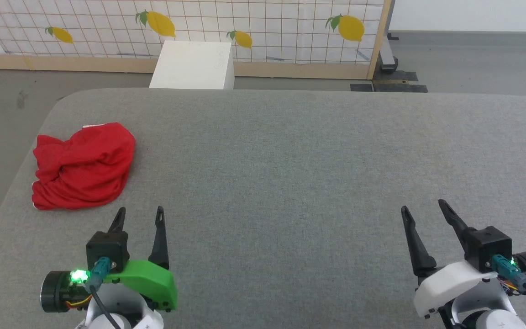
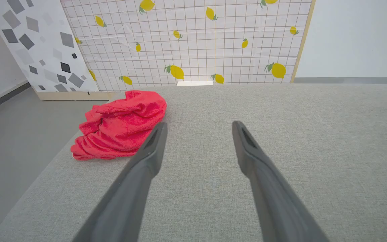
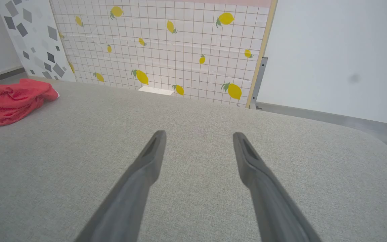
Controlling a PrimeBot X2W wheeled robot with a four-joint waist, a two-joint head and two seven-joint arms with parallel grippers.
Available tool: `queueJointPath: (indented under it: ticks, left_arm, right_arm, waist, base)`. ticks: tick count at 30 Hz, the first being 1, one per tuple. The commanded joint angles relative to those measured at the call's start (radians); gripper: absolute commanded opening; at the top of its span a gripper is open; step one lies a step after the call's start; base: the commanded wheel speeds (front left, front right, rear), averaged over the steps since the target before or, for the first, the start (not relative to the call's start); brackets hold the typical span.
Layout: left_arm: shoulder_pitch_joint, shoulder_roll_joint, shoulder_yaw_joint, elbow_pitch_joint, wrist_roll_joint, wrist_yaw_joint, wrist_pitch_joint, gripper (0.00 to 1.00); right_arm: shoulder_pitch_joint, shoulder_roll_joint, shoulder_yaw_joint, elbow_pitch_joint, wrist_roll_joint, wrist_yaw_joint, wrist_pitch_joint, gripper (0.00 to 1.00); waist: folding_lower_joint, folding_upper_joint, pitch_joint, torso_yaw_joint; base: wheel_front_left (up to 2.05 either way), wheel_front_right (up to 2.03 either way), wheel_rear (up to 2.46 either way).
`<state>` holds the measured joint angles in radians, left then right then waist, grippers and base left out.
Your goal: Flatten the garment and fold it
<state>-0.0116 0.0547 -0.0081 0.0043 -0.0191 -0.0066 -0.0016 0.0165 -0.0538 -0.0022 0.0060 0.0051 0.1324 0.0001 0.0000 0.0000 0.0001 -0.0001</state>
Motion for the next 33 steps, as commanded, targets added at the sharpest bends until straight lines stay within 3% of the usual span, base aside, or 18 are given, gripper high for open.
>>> queueJointPath:
  ticks: [1, 33]
  left_arm:
    - [-0.004, 0.000, -0.005, 0.006, -0.003, 0.002, -0.006, 1.00]
    - [-0.044, 0.005, -0.062, 0.093, -0.066, 0.023, -0.073, 1.00]
  right_arm:
    - [-0.001, 0.000, -0.001, 0.001, 0.000, 0.000, -0.007, 1.00]
    - [-0.005, 0.001, -0.008, 0.030, -0.008, -0.001, -0.068, 1.00]
  waist:
    - [0.0000, 0.0000, 0.000, 0.000]
    - [0.0000, 0.0000, -0.004, 0.002]
  base:
    - [0.00, 0.00, 0.00]
    - [0.00, 0.00, 0.00]
